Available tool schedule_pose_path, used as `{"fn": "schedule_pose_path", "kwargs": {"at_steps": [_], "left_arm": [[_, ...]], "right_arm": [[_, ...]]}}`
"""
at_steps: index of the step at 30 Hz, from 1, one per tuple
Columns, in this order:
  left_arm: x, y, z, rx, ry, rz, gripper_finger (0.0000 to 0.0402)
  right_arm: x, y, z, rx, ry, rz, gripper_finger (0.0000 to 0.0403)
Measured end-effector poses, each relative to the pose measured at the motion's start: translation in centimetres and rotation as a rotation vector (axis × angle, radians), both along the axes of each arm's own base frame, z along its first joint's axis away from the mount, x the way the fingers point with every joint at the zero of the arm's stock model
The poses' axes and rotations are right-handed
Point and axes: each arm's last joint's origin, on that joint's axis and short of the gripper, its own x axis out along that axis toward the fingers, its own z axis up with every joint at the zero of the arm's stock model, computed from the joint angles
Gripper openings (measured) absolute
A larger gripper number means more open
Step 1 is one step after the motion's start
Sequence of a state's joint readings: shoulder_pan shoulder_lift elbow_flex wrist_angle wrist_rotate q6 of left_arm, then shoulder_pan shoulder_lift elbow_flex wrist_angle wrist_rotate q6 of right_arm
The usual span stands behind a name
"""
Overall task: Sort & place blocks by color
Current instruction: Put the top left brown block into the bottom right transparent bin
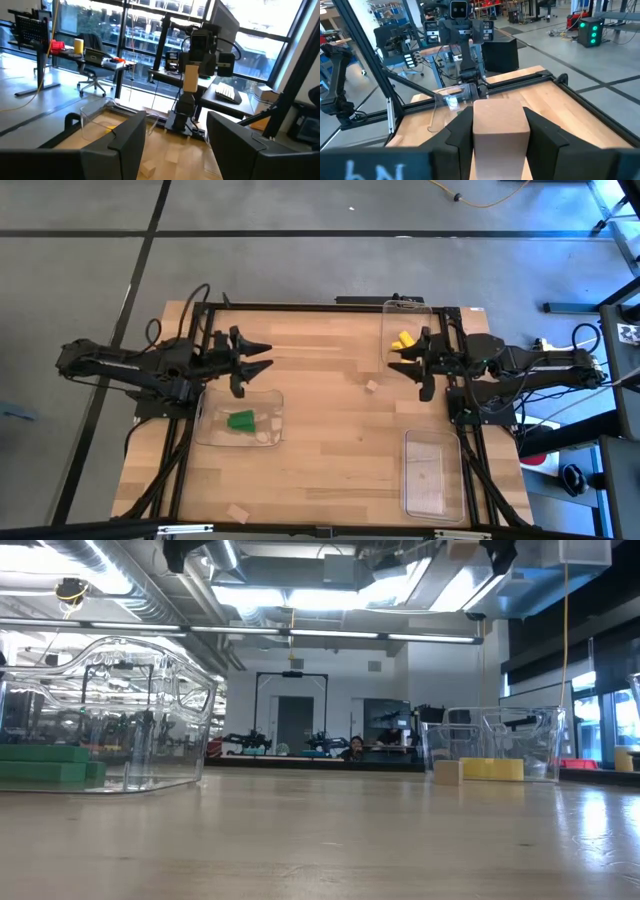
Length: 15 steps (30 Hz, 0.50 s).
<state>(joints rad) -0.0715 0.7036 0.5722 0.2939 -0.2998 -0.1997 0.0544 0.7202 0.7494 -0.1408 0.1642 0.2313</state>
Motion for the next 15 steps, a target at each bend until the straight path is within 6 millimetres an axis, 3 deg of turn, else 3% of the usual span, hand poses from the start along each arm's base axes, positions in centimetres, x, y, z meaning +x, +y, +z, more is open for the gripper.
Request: {"fn": "schedule_pose_path", "kwargs": {"at_steps": [7, 11, 15], "left_arm": [[0.1, 0.0, -0.2, 0.001, 0.01, -0.001, 0.02], [0.1, 0.0, -0.1, -0.001, 0.009, 0.008, 0.02], [0.1, 0.1, -0.1, -0.003, 0.009, 0.028, 0.02]], "right_arm": [[0.4, 0.1, -0.2, 0.087, 0.007, 0.031, 0.0132], [0.8, 1.4, -0.7, 0.306, 0.065, 0.259, 0.0132], [1.1, 4.3, -1.7, 0.529, 0.224, 0.474, 0.0132]]}}
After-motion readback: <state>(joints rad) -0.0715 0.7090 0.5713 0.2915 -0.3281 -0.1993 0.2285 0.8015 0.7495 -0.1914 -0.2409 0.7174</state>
